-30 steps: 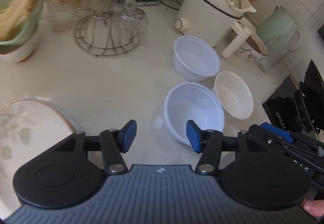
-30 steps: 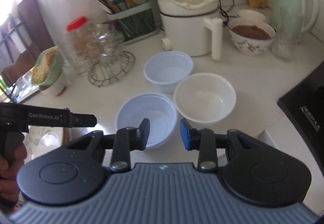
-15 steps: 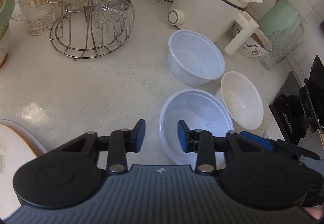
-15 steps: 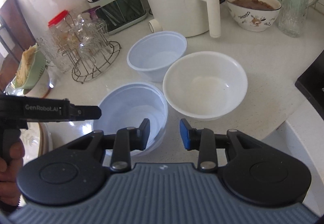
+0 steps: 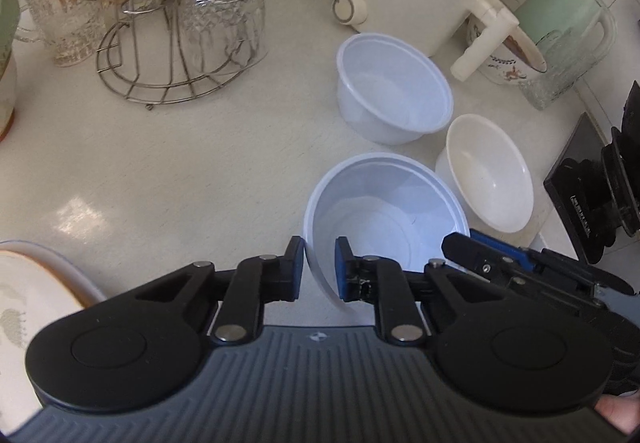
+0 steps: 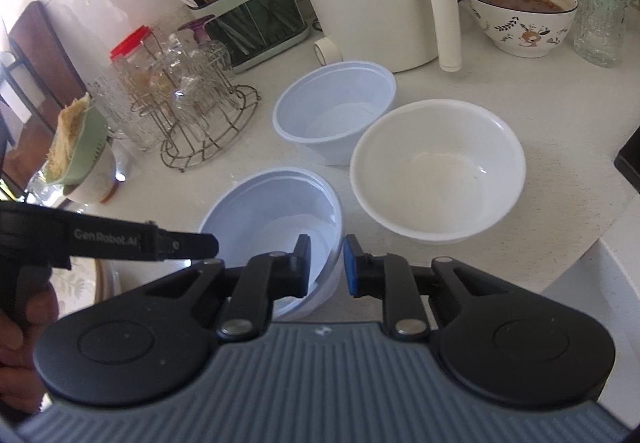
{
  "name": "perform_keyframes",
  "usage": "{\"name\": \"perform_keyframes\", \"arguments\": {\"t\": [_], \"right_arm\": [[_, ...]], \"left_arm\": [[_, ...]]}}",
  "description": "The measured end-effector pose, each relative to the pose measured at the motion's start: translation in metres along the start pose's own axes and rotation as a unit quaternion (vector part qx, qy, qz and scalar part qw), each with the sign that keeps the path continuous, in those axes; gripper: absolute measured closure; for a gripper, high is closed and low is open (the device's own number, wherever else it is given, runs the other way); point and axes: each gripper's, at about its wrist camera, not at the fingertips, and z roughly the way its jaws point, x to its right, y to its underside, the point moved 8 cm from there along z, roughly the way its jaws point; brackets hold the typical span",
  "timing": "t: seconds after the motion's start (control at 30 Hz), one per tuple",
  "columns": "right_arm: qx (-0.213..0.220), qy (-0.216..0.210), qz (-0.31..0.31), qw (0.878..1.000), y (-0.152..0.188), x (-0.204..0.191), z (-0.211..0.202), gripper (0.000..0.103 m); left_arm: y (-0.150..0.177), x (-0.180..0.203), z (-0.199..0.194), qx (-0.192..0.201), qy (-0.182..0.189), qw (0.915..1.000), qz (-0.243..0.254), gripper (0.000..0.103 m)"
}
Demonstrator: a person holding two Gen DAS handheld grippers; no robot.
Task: Organize plates and bowls
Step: 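Close both grippers on the rim of the nearest white plastic bowl, then lift the white plastic bowl with both grippers and carry it beside the plate stack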
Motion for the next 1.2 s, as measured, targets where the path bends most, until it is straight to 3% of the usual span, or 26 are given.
{"name": "perform_keyframes", "arguments": {"t": [0.43, 1.0, 1.1, 1.13, 1.2], "right_arm": [[-0.006, -0.059, -0.027, 0.998, 0.007, -0.047, 0.01, 0.083], [0.0, -0.038, -0.05, 0.998, 0.013, -0.076, 0.022, 0.081], [0.006, -0.041, -0.05, 0.998, 0.007, -0.079, 0.018, 0.065], [0.01, -0.044, -0.052, 0.998, 0.006, -0.08, 0.016, 0.055], [0.015, -0.048, -0.05, 0.998, 0.002, -0.081, 0.011, 0.052]], "left_arm": [[0.012, -0.039, -0.026, -0.022, -0.067, 0.9974, -0.013, 0.083], [0.013, -0.069, -0.035, -0.024, -0.103, 0.993, -0.053, 0.079], [0.012, -0.076, -0.046, -0.019, -0.123, 0.9908, -0.053, 0.075], [0.012, -0.077, -0.05, -0.017, -0.124, 0.9906, -0.055, 0.075], [0.01, -0.08, -0.059, -0.011, -0.127, 0.99, -0.061, 0.072]]}}
